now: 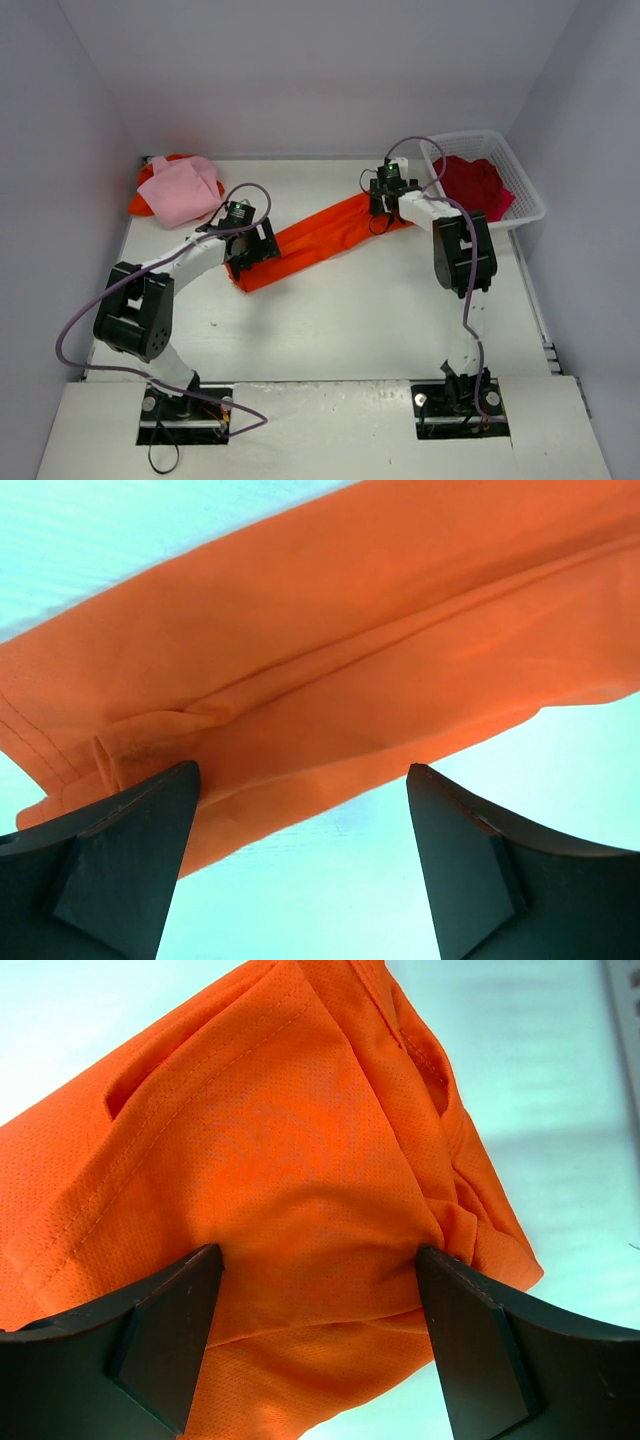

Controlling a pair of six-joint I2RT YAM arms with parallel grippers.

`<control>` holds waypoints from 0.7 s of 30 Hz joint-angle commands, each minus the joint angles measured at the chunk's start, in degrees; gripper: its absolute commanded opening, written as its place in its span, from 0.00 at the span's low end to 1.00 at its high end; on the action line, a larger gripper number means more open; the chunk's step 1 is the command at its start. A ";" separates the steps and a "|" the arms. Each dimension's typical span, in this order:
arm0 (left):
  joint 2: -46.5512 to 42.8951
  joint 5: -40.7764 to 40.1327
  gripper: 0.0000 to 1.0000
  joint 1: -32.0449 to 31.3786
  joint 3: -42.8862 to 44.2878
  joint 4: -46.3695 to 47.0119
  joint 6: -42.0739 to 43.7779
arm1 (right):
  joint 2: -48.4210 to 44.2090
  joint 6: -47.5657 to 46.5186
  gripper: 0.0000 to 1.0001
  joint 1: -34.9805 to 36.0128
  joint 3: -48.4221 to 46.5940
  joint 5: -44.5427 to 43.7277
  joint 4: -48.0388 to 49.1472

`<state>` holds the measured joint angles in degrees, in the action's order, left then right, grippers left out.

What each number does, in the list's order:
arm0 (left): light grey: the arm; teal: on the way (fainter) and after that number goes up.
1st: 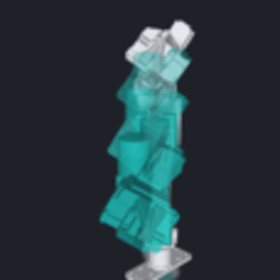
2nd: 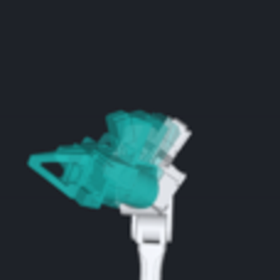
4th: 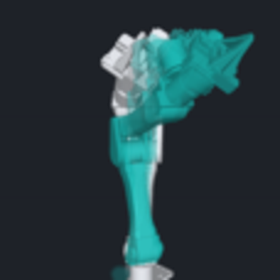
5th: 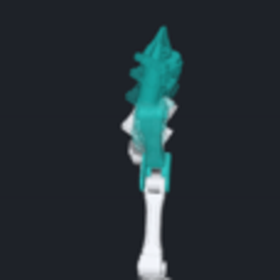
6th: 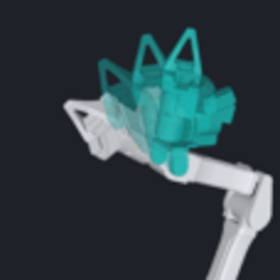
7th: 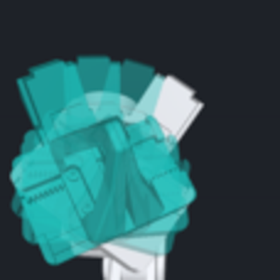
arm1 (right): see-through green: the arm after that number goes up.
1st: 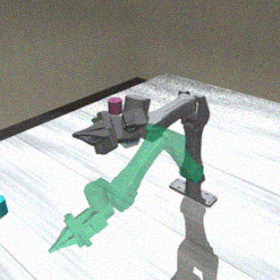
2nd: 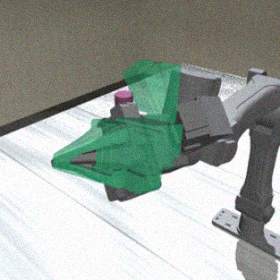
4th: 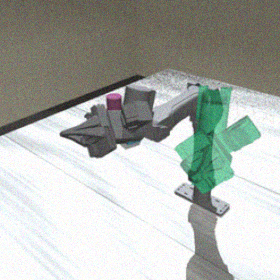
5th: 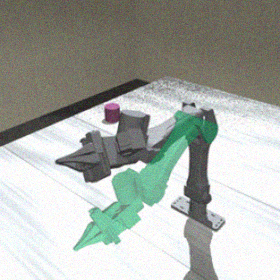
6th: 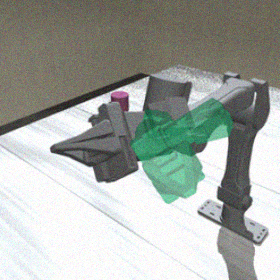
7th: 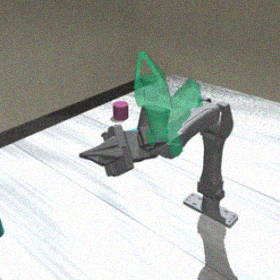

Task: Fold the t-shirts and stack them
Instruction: Rotate the tshirt 80 degrees

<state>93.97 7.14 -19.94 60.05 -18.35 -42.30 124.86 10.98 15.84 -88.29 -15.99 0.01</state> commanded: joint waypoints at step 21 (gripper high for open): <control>-7.22 -4.85 0.79 -8.09 -7.76 2.62 -5.95 | 3.20 -1.40 0.76 4.99 -7.59 -1.41 -3.79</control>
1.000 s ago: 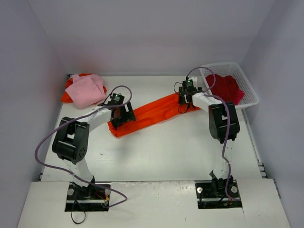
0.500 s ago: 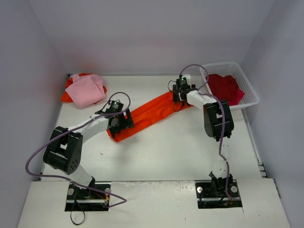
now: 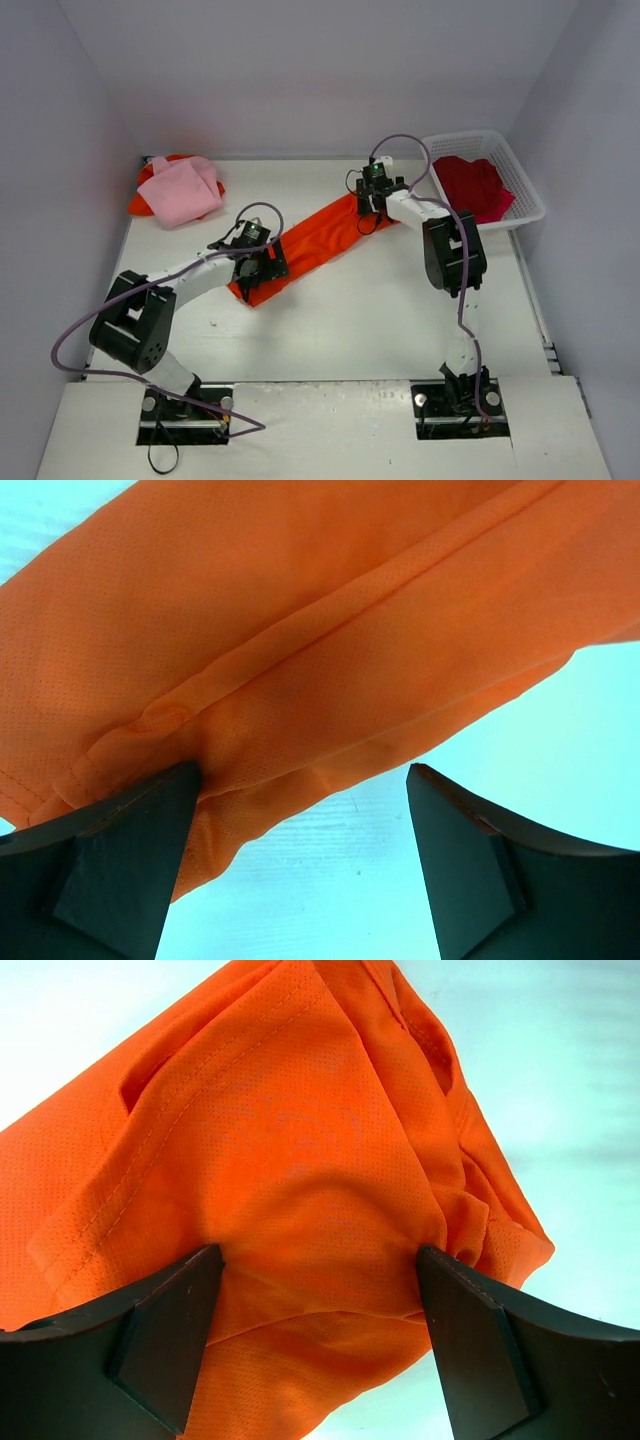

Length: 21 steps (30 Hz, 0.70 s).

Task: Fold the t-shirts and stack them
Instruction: Rotate the tshirt 80 degrees

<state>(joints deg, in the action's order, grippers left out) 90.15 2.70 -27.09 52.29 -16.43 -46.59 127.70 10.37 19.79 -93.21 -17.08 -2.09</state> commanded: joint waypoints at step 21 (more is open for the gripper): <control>-7.62 -0.94 0.79 -4.81 -5.97 2.19 -5.70 | 2.64 -0.97 0.76 2.71 -7.51 -0.23 -3.54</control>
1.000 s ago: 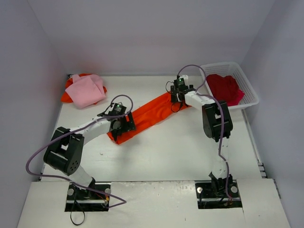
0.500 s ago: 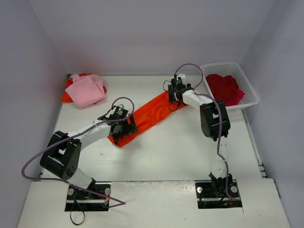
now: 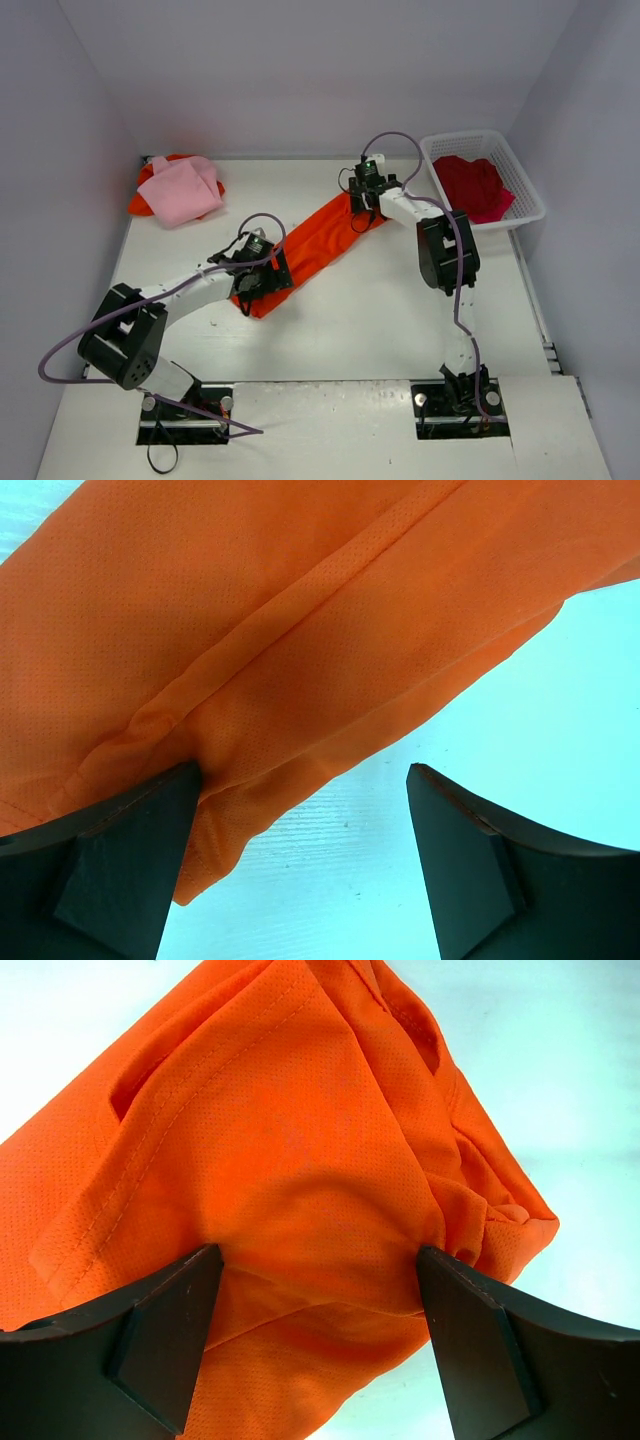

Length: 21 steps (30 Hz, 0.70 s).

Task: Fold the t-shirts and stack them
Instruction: Rotate the tshirt 80 degrees

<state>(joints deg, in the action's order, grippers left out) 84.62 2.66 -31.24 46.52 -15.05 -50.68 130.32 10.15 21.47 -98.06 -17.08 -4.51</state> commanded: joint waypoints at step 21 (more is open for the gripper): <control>-3.93 -2.13 0.79 -10.32 -4.07 1.34 -8.47 | 3.01 -1.98 0.76 3.22 -5.82 -0.94 -1.64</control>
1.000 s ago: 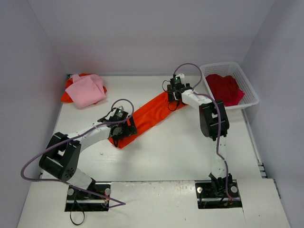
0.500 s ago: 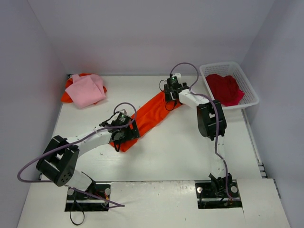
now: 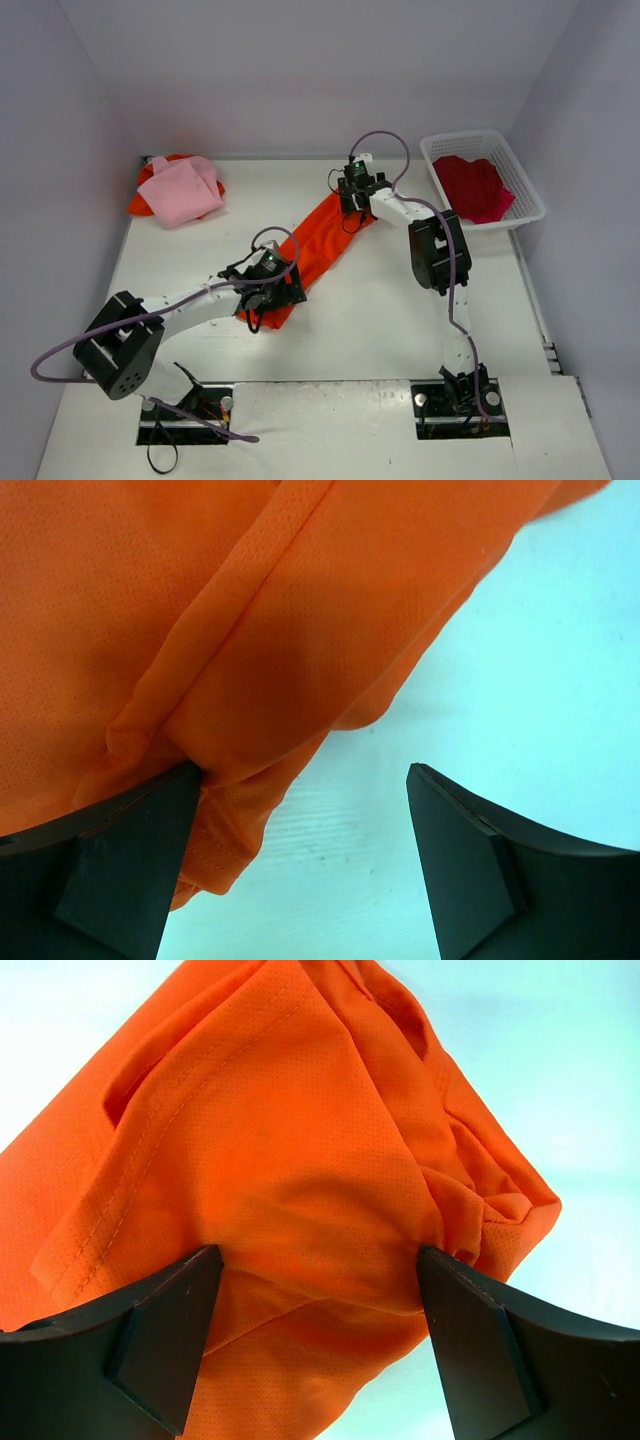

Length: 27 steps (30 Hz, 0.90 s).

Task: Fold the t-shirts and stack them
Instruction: Rotate the tshirt 80 degrees

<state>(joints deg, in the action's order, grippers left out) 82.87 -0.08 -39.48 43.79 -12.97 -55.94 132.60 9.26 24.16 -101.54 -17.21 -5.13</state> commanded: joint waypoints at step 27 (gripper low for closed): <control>-9.04 -4.41 0.79 -12.81 -4.24 -6.27 -9.89 | 3.72 -1.26 0.76 1.50 -6.31 -0.19 -1.82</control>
<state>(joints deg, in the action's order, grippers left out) 73.63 -2.63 -51.92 36.88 -17.61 -65.41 135.87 8.86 25.23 -106.41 -17.06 -5.04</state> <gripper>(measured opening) 0.792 0.760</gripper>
